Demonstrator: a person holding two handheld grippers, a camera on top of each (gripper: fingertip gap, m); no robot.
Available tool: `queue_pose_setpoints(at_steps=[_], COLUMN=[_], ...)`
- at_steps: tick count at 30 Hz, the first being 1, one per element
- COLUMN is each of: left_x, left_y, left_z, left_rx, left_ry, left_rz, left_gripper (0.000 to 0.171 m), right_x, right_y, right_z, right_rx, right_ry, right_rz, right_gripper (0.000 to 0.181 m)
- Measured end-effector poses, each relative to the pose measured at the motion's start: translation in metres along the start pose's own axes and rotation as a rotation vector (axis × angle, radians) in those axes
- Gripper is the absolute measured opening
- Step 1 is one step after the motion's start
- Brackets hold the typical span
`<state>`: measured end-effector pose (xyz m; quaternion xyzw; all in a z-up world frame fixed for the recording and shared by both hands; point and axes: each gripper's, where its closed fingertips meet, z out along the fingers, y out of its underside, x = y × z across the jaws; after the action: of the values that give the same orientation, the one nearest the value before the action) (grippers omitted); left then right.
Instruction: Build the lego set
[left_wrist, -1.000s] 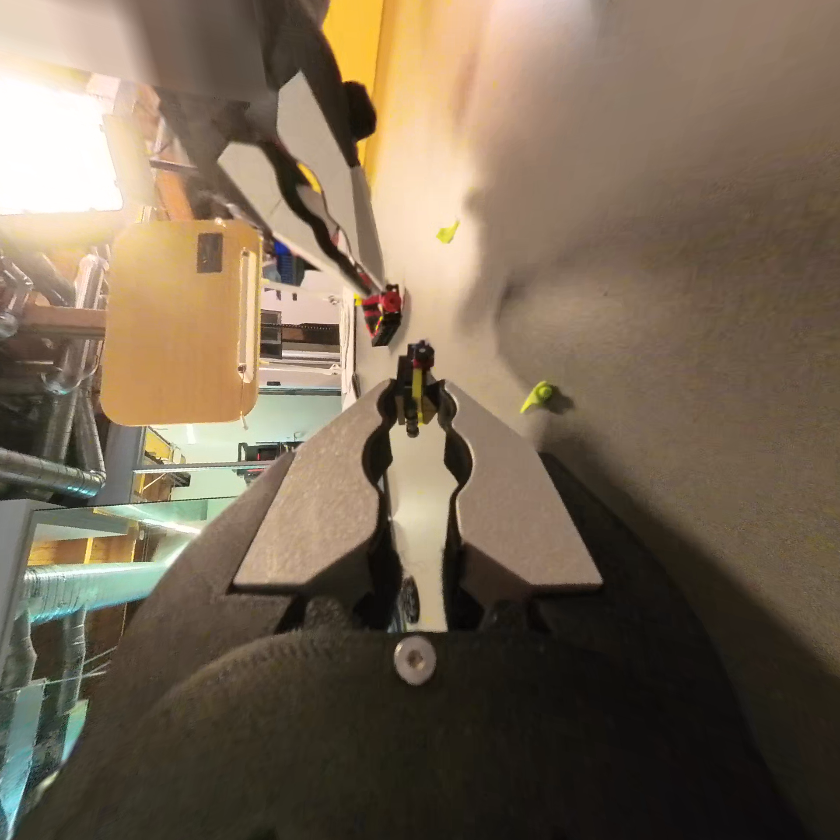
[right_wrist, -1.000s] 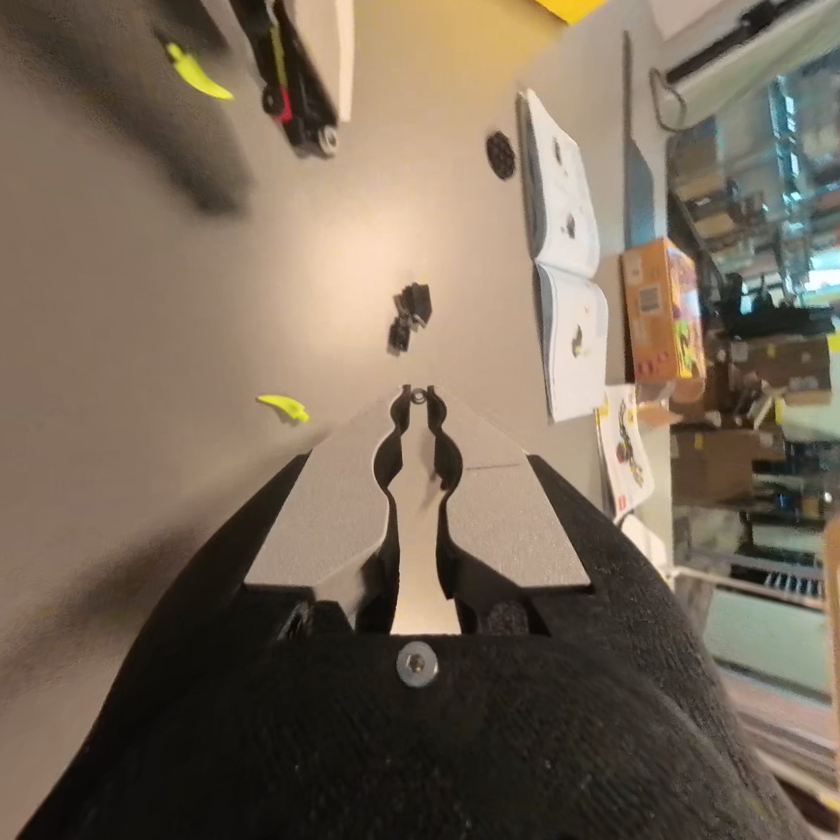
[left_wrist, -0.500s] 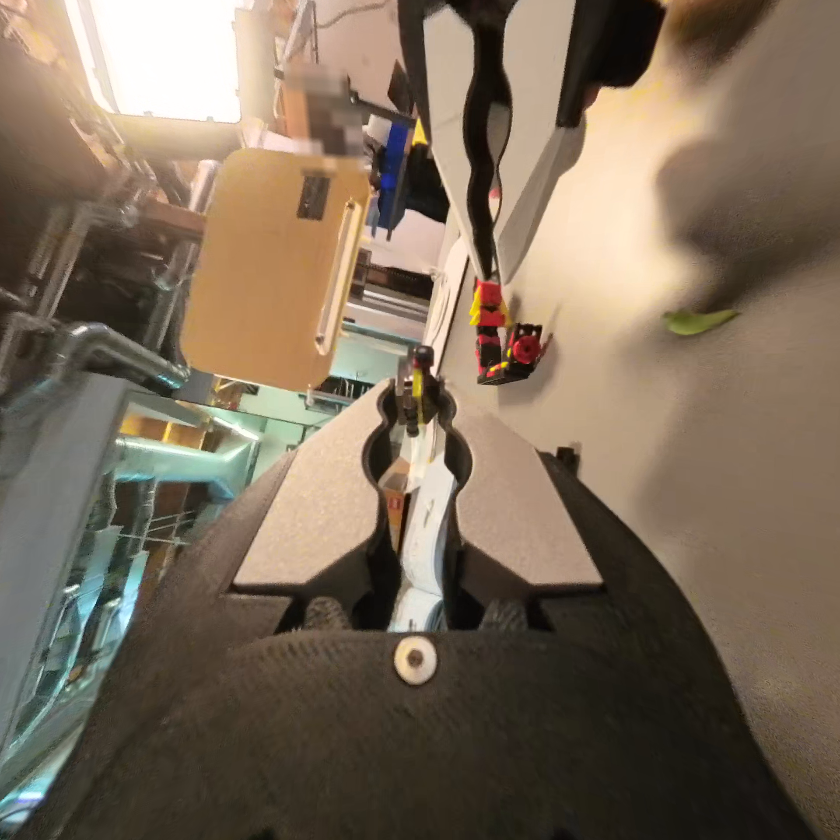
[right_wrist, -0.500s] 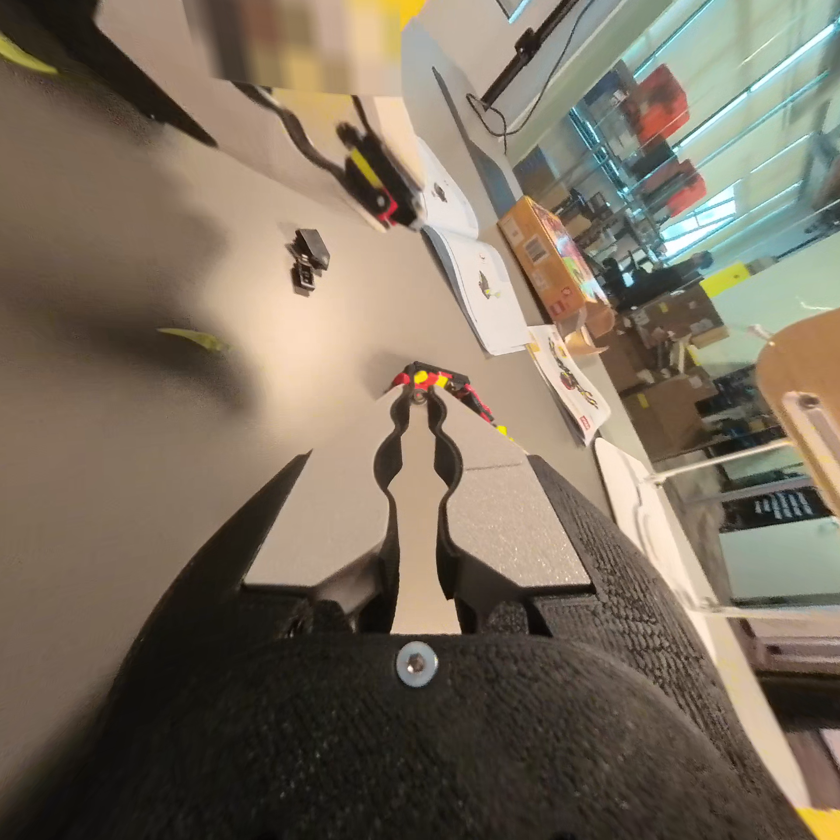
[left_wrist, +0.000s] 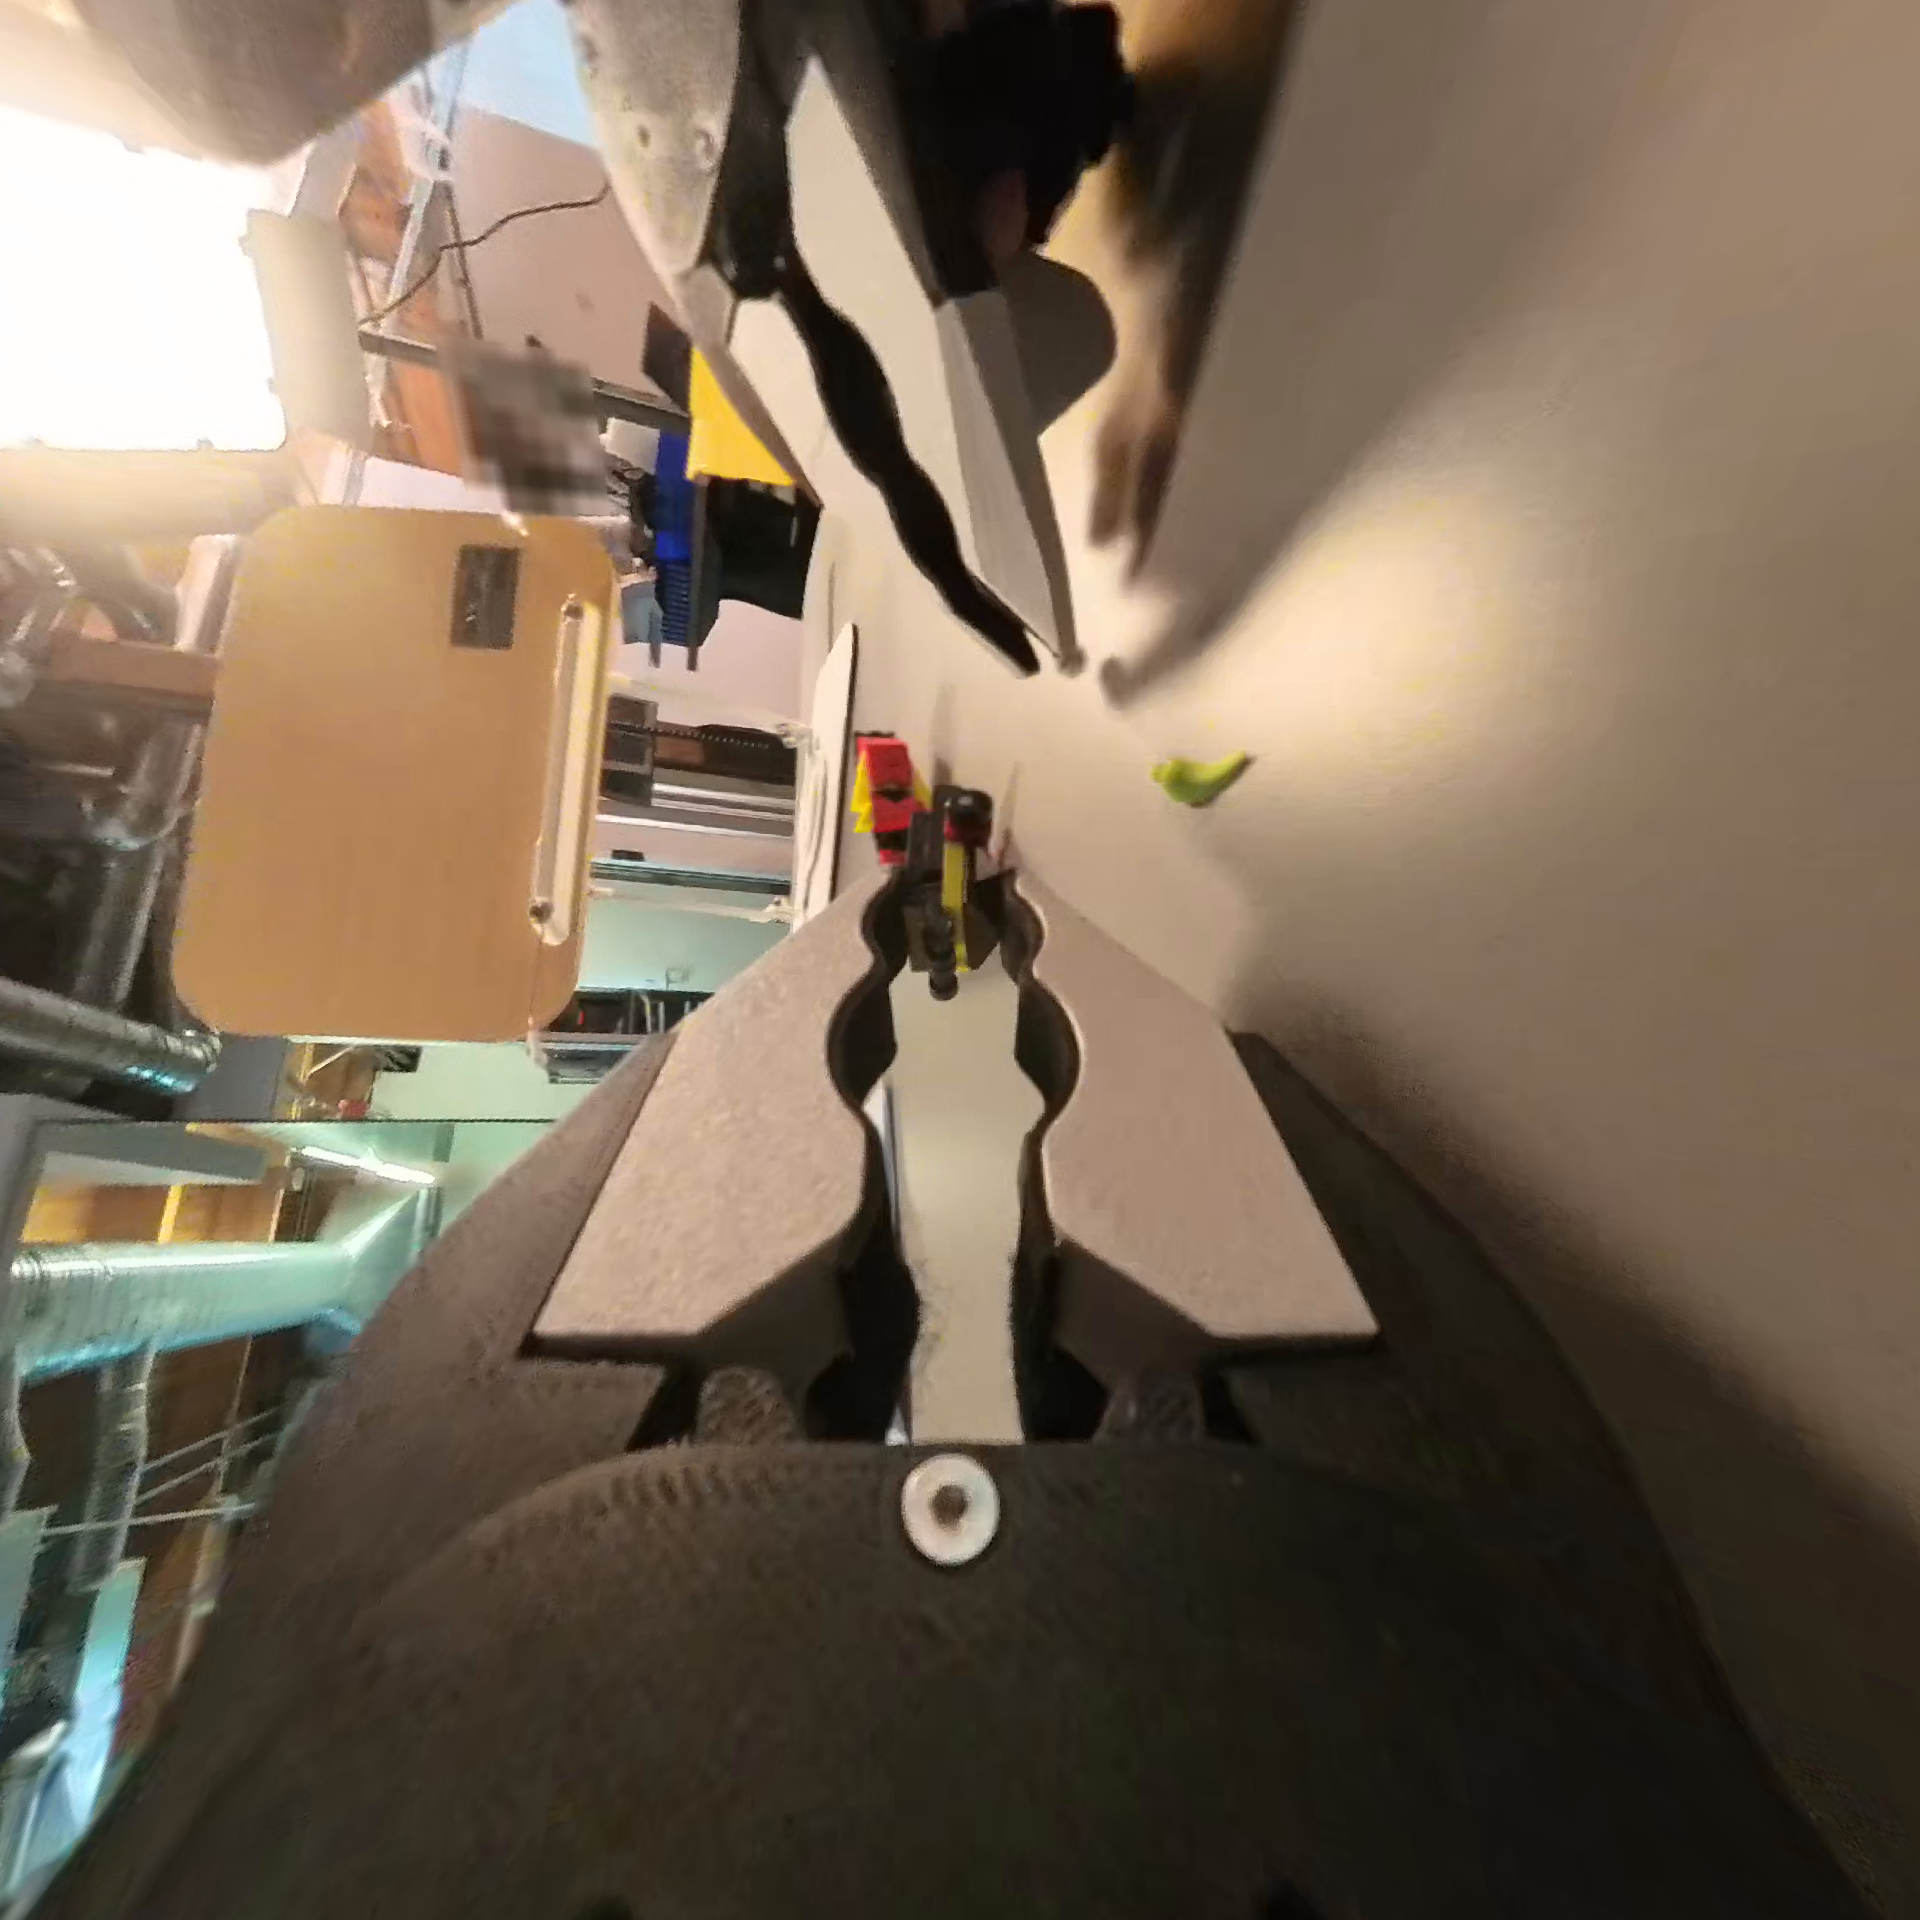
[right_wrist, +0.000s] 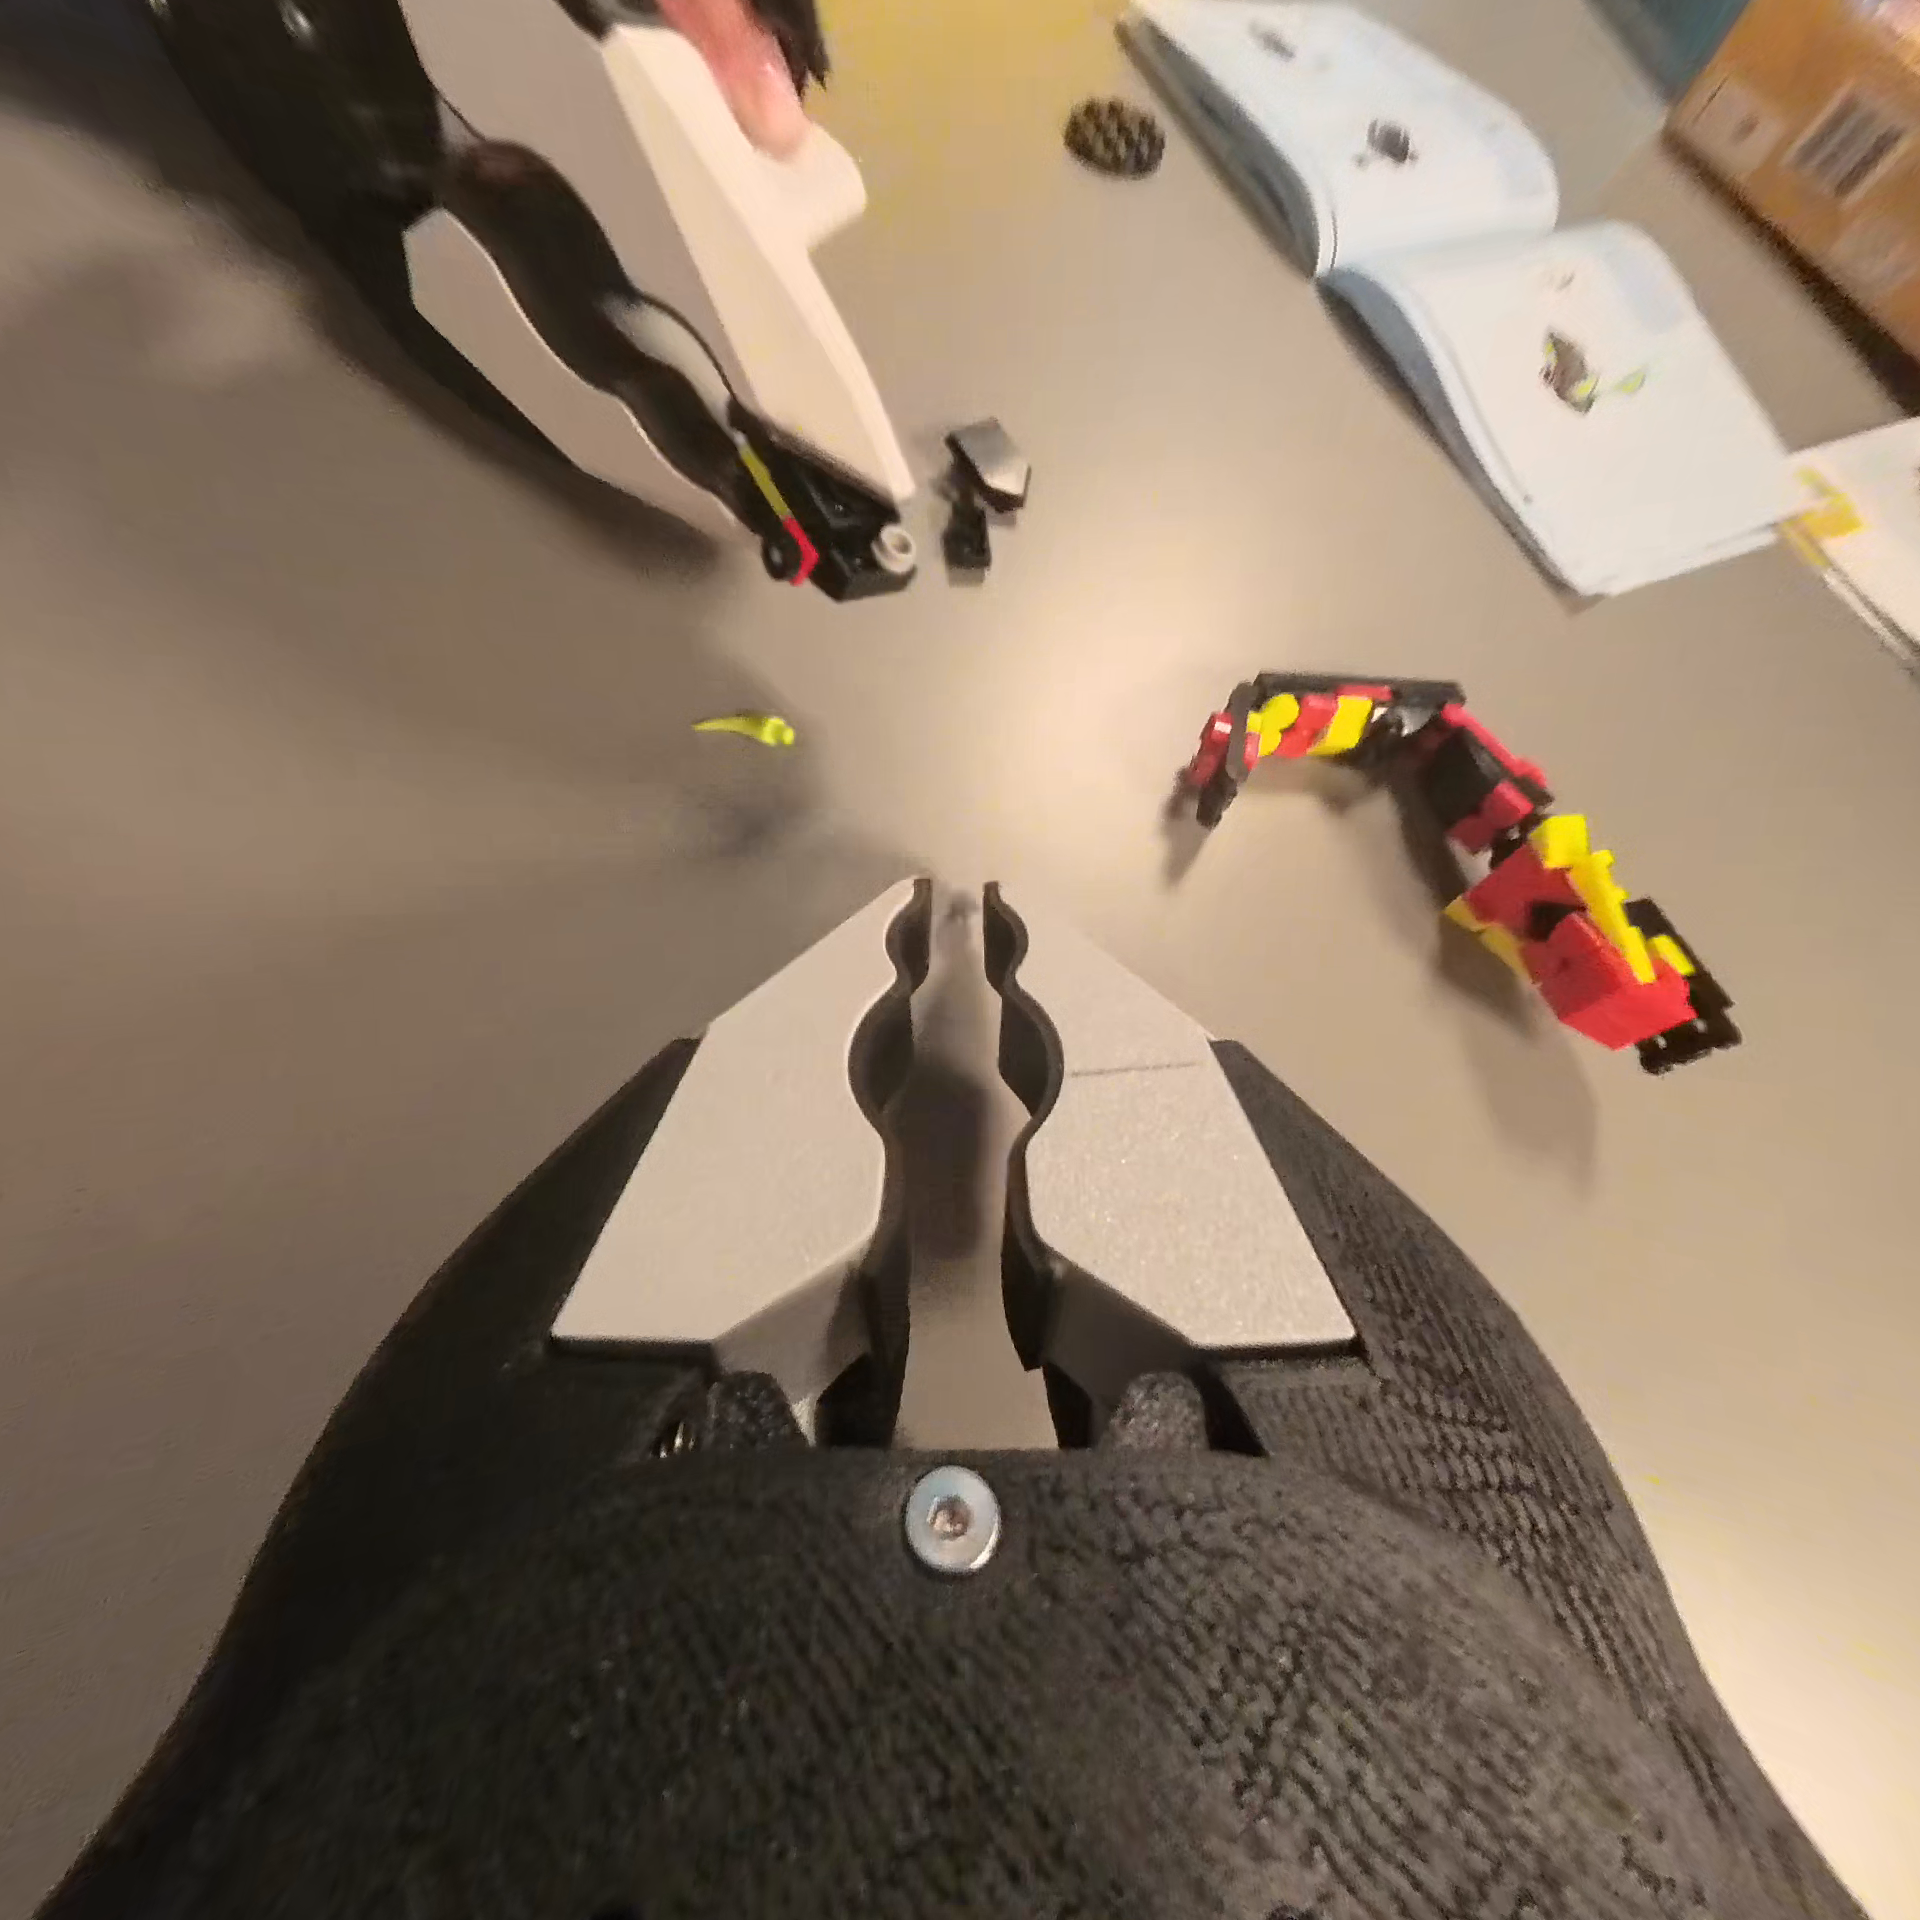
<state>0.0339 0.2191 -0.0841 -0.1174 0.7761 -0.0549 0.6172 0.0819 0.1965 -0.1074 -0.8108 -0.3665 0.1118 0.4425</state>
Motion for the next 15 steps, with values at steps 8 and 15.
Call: queue_pose_setpoints(at_steps=[8, 15], left_x=[0.002, 0.005], left_y=[0.000, -0.001], left_z=[-0.003, -0.001], left_rx=[0.003, -0.005], left_ry=[0.042, 0.064], left_rz=[-0.065, -0.067], left_gripper=[0.016, 0.016], right_x=[0.002, 0.009], right_y=[0.004, -0.012], right_z=[0.001, 0.007], right_rx=[-0.025, 0.048], right_ry=[0.001, 0.016], right_rz=[0.040, 0.173], right_gripper=[0.020, 0.013])
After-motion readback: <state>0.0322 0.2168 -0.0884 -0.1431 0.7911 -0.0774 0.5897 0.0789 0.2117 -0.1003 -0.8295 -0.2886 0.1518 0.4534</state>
